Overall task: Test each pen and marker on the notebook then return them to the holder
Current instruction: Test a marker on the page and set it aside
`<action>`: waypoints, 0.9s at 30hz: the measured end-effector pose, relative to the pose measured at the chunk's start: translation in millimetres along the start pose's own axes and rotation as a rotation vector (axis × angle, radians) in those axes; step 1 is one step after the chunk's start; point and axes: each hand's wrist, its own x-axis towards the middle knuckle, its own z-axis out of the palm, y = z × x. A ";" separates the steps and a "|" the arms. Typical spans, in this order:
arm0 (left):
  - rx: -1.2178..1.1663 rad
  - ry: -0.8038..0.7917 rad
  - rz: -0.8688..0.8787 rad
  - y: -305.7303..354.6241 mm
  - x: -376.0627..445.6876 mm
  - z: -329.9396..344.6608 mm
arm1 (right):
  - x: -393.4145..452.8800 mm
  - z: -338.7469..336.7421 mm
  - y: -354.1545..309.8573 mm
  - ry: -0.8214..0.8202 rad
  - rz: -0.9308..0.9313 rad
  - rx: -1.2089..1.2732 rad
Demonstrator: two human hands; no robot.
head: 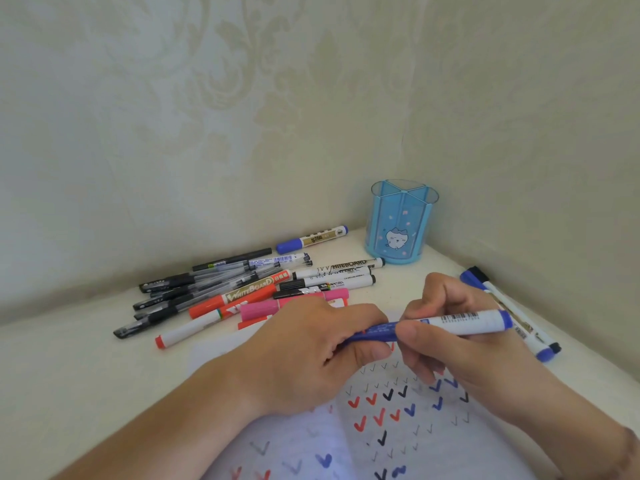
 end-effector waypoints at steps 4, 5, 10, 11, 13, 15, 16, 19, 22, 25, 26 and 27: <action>-0.057 -0.023 -0.034 -1.2 1.0 0.3 | -1.5 -2.3 -2.1 -0.008 -0.022 -0.021; -0.067 -0.020 -0.040 -2.6 1.3 1.1 | -1.7 -3.0 -2.0 -0.003 -0.028 -0.030; -0.086 -0.024 -0.147 -1.5 -1.9 1.3 | -0.8 -6.0 1.8 0.066 0.000 -0.052; -0.106 -0.031 -0.181 -1.2 -4.3 0.0 | 0.2 -8.8 1.8 0.082 -0.009 -0.024; -0.141 -0.028 -0.167 -1.2 -6.1 -1.5 | 2.6 -15.9 -0.7 0.107 -0.034 0.076; -0.152 -0.018 -0.143 -2.8 -4.8 -1.4 | 2.9 -24.6 -5.4 0.095 -0.045 0.163; -0.146 -0.025 -0.139 -4.2 -3.2 -0.9 | 2.9 -27.3 -8.4 0.078 -0.034 0.178; -0.136 -0.060 -0.198 -6.2 1.1 0.5 | 0.7 -31.6 -21.4 0.077 0.045 0.099; -0.164 -0.058 -0.239 -8.9 2.2 2.1 | -9.7 -26.5 -31.6 0.088 0.129 -0.230; -0.197 -0.020 -0.227 -11.7 1.8 4.5 | -32.7 -5.7 -33.0 0.051 0.170 -0.343; -0.175 -0.014 -0.201 -12.4 1.8 5.7 | -41.6 1.1 -30.6 0.038 0.174 -0.292; -0.146 -0.014 -0.163 -13.5 2.0 7.1 | -49.5 5.3 -26.3 0.045 0.182 -0.254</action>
